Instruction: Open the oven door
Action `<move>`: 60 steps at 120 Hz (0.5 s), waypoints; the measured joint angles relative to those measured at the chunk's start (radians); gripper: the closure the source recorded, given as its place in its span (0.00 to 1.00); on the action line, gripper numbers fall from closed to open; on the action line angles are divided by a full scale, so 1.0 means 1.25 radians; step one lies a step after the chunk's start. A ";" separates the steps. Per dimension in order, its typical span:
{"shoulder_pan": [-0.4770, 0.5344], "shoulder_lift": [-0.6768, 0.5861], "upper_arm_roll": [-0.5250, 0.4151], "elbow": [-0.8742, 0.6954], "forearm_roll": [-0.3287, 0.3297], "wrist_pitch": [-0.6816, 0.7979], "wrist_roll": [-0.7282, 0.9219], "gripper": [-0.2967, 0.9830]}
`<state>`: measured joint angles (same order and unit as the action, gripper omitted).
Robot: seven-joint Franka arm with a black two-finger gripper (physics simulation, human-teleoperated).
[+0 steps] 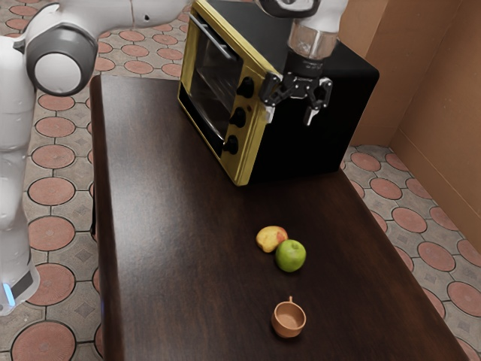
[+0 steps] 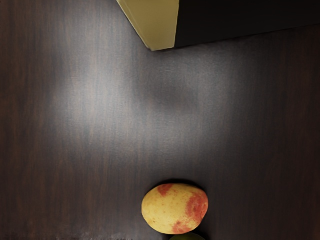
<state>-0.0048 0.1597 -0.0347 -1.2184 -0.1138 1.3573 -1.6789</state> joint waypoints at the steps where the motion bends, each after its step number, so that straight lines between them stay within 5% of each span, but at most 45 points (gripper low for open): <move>1: 0.000 0.000 0.000 0.000 0.000 0.002 -0.008 0.23; 29: -0.023 -0.023 0.000 -0.001 0.010 0.028 -0.184 0.23; 48: -0.081 -0.173 0.009 -0.026 0.029 -0.012 -0.273 0.23; 60: -0.022 -0.369 0.019 -0.226 0.045 -0.013 -0.318 0.23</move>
<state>-0.0320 -0.3021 -0.0108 -1.5003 -0.0576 1.3412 -2.0769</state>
